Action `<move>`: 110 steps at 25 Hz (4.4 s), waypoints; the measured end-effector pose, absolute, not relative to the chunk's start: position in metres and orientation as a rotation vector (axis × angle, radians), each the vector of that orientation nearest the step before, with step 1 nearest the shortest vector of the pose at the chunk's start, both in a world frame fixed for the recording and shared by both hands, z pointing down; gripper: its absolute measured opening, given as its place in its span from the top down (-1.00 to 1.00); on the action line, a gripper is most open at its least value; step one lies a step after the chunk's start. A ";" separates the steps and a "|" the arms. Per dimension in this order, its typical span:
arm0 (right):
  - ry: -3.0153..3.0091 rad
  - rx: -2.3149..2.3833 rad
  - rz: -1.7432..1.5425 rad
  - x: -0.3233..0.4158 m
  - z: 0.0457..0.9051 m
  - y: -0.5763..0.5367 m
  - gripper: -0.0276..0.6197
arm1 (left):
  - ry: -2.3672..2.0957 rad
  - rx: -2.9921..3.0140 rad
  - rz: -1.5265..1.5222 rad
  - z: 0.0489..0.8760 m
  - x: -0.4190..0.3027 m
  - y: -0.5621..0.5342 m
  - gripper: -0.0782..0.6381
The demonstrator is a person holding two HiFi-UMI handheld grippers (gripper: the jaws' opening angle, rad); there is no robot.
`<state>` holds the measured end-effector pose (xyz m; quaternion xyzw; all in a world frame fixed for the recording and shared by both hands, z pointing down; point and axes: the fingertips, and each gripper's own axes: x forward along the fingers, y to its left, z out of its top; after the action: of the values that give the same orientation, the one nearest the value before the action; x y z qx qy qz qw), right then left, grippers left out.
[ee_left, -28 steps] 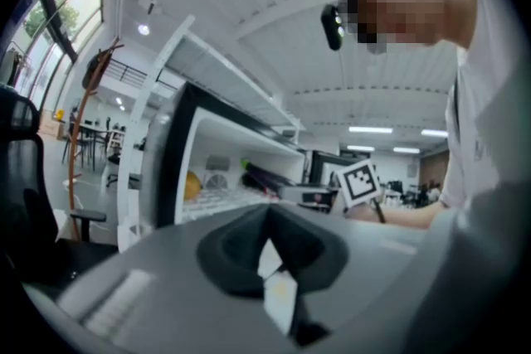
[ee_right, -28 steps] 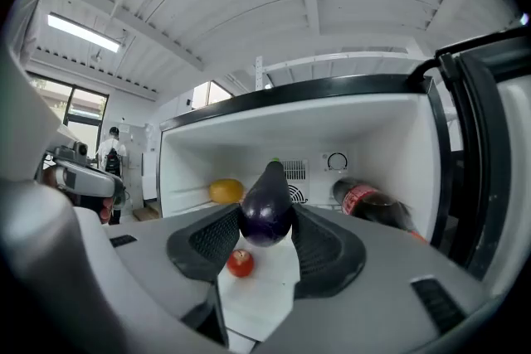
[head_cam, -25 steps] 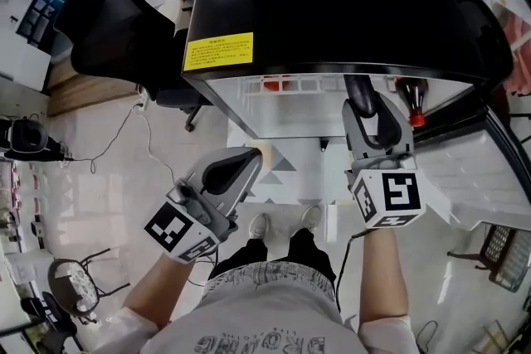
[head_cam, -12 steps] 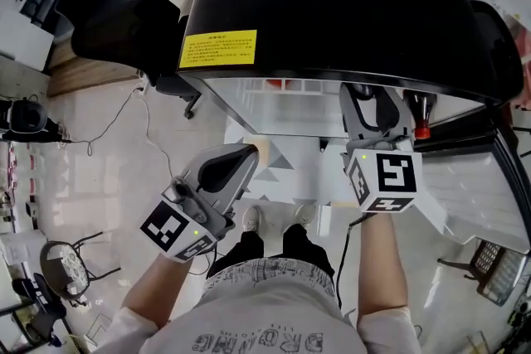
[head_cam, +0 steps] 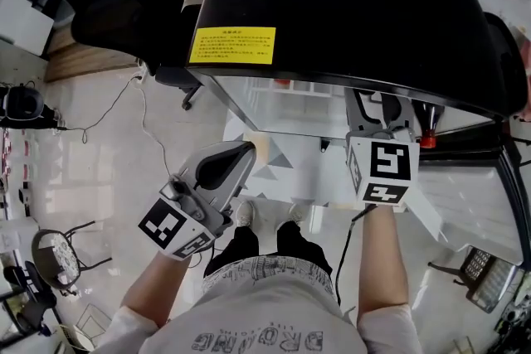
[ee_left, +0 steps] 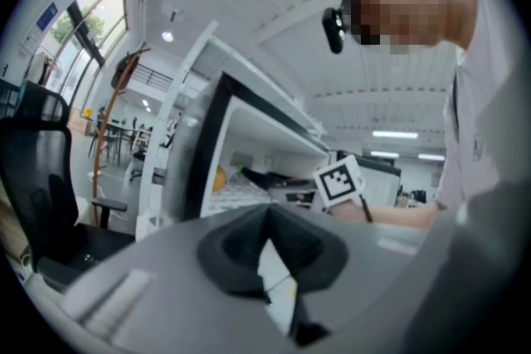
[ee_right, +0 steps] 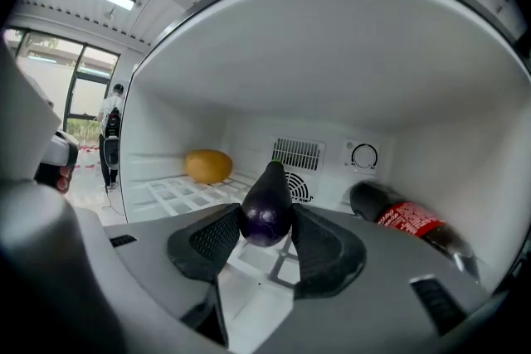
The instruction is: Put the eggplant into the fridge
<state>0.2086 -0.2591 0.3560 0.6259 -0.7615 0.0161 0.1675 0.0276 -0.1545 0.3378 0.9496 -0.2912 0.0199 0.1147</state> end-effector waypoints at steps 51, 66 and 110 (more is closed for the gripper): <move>-2.091 1.698 -0.037 0.197 0.348 -0.244 0.27 | -0.892 2.785 0.034 0.335 0.011 -0.148 0.76; -2.138 1.797 -0.091 0.182 0.325 -0.179 0.64 | -0.780 2.855 0.043 0.322 0.007 -0.125 0.76; -2.160 1.882 0.113 0.144 0.328 -0.078 0.91 | -0.538 2.981 0.020 0.300 -0.001 -0.114 0.76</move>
<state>0.1435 -0.0777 0.3279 0.6502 -0.7463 0.0390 0.1371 -0.0013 -0.1143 0.3000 0.9826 -0.1772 0.0066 0.0560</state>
